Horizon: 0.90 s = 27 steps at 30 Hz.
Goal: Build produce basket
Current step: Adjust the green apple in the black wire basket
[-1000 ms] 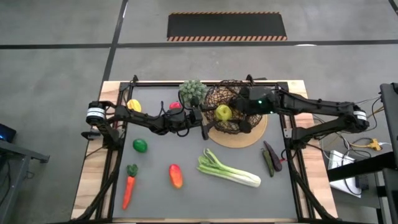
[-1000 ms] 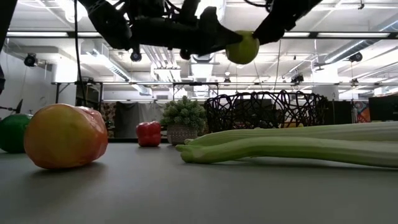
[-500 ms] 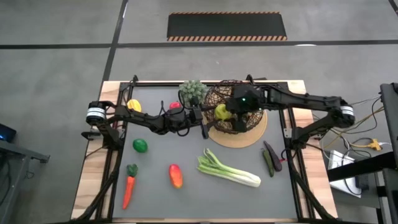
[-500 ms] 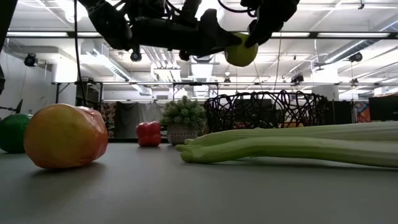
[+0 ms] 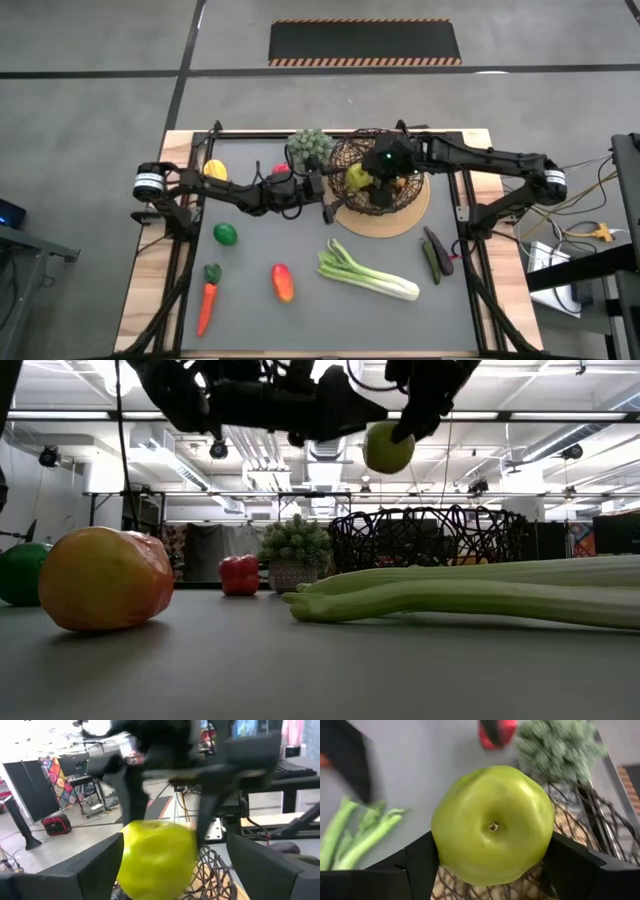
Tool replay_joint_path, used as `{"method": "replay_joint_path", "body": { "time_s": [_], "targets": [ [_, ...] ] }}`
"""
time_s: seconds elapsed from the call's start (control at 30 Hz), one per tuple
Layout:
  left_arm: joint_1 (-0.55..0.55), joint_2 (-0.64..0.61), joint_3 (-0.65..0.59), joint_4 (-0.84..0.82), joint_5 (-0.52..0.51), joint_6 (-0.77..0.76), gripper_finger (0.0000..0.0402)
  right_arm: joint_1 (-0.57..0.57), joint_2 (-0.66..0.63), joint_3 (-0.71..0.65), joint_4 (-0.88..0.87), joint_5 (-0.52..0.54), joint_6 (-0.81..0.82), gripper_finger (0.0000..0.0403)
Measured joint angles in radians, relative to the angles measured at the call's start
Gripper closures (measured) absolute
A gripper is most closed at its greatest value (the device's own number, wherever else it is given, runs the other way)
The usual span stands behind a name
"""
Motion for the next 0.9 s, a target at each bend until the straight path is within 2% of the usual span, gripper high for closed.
{"method": "replay_joint_path", "body": {
  "time_s": [0.17,0.37,0.63,0.9],
  "targets": [
    [-0.001,-0.104,-0.004,-0.152,0.001,0.070,0.0064,-0.063,0.023,0.000,-0.028,-0.003,-0.006,0.0116],
    [-0.005,-0.241,-0.018,-0.302,-0.005,0.118,0.0064,-0.150,0.119,0.000,-0.020,-0.005,-0.017,0.0117],
    [-0.007,-0.398,-0.137,-0.273,-0.008,0.127,0.0063,-0.238,0.291,-0.001,0.024,-0.008,0.018,0.0115],
    [-0.007,-0.470,-0.232,-0.180,-0.009,0.125,0.0063,-0.290,0.386,-0.001,0.087,-0.006,0.098,0.0114]
  ]
}}
